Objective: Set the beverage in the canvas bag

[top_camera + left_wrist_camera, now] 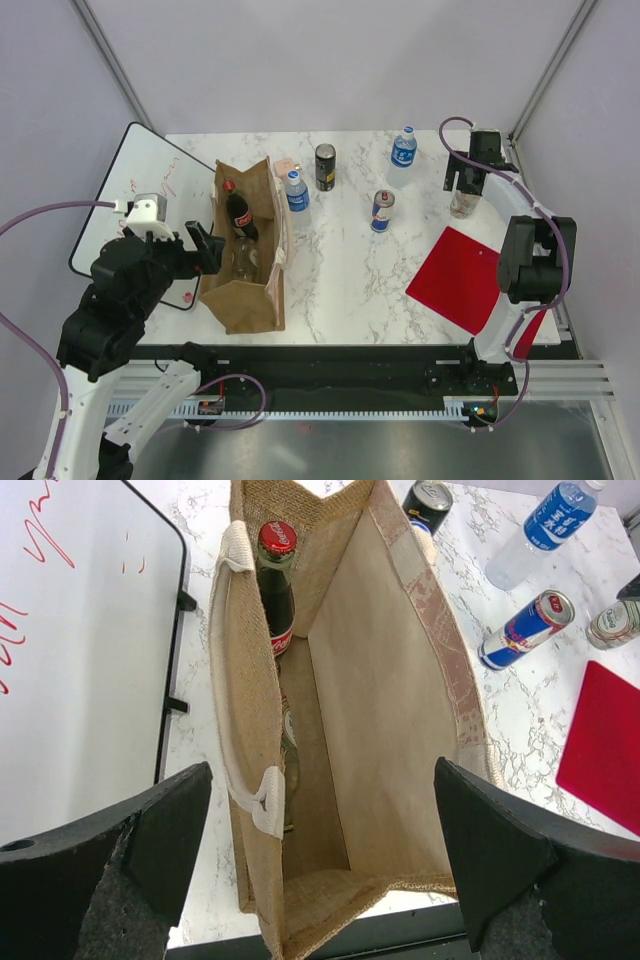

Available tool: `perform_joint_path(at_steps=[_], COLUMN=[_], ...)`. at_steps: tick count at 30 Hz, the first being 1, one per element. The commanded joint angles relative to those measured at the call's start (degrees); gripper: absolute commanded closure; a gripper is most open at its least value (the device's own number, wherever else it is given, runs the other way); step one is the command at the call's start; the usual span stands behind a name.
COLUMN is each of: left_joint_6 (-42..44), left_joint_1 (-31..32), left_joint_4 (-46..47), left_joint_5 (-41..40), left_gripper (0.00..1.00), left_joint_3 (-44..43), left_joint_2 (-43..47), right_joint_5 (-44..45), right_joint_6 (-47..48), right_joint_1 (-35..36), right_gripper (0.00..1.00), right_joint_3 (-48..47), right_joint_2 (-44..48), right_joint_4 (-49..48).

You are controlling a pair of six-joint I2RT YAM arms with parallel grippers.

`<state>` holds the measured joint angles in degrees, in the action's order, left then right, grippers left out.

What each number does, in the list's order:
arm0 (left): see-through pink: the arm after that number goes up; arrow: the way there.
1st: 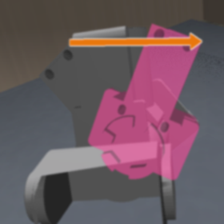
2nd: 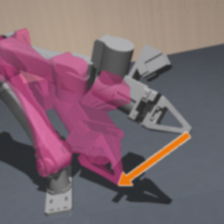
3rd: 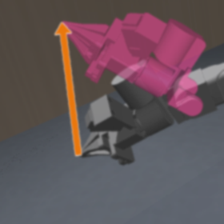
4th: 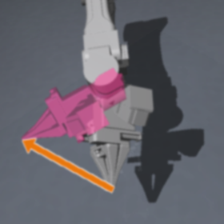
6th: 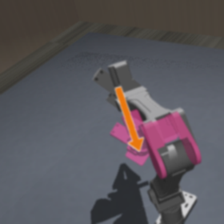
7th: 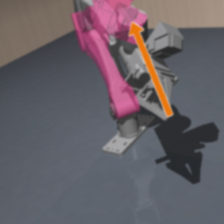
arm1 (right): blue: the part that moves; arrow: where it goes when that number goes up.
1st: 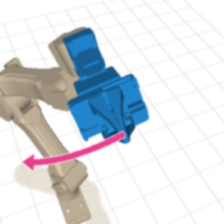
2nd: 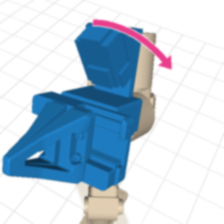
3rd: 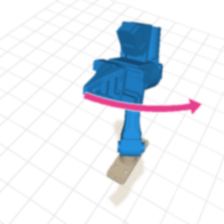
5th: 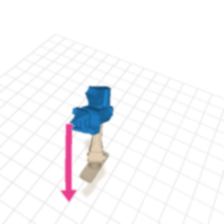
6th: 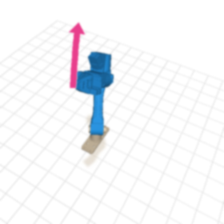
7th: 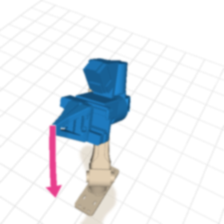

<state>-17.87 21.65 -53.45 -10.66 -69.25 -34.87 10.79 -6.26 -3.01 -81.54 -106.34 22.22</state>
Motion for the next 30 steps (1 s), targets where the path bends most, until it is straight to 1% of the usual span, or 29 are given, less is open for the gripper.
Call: perform_joint_path(at_steps=[1,10,13,16,17,19,20,22,23,25,26,28,29,30], left_joint_6=[2.1,2.4,2.4,2.4,2.4,2.4,2.4,2.4,2.4,2.2,2.0,1.7,1.3,1.3], left_joint_1=[0.1,0.1,0.1,0.1,0.1,0.1,0.1,0.1,0.1,0.1,0.1,0.1,0.1,0.1], left_joint_4=[2.2,2.2,2.1,2.2,2.1,2.2,2.2,2.2,2.1,2.2,2.1,2.2,2.2,2.1], left_joint_5=[-1.1,-1.1,-1.1,-1.0,-1.0,-1.0,-1.1,-1.4,-1.5,-1.8,-1.9,-2.3,-2.5,-2.6], left_gripper=[0.02,0.02,0.02,0.02,0.03,0.03,0.03,0.03,0.02,0.03,0.03,0.03,0.04,0.05], left_joint_3=[-0.3,0.0,0.2,0.2,0.2,0.3,0.3,0.6,0.8,1.1,1.2,1.6,1.8,2.0], left_joint_2=[-1.1,-0.9,-0.7,-0.7,-0.8,-0.9,-0.9,-1.1,-1.2,-1.3,-1.5,-1.8,-1.9,-1.9], right_joint_5=[-0.9,-1.9,-1.4,-1.5,-1.8,-2.5,-3.2,-4.1,-4.8,-4.9,-5.0,-4.7,-4.3,-4.3], right_joint_6=[2.1,1.7,2.0,2.4,2.3,2.1,2.0,1.5,1.1,0.6,0.1,0.2,-0.2,-0.3], right_joint_1=[0.0,-0.2,-0.2,-0.2,-0.1,-0.1,-0.2,0.2,0.3,1.2,1.7,2.6,4.6,6.0], right_gripper=[0.1,0.11,0.13,0.25,0.36,0.44,0.52,0.58,0.68,0.78,0.86,0.94,1.0,1.0], right_joint_3=[0.5,1.3,1.6,1.5,1.6,2.2,2.3,3.0,3.1,3.5,3.6,4.0,4.1,4.1], right_joint_2=[-1.1,-2.7,-2.6,-2.5,-2.2,-0.9,-0.2,1.8,2.6,5.3,6.1,8.8,9.6,10.3], right_joint_4=[-4.6,-5.0,-5.7,-5.6,-5.4,-5.4,-5.3,-5.3,-5.0,-3.9,-2.9,-2.1,-1.0,-0.3])
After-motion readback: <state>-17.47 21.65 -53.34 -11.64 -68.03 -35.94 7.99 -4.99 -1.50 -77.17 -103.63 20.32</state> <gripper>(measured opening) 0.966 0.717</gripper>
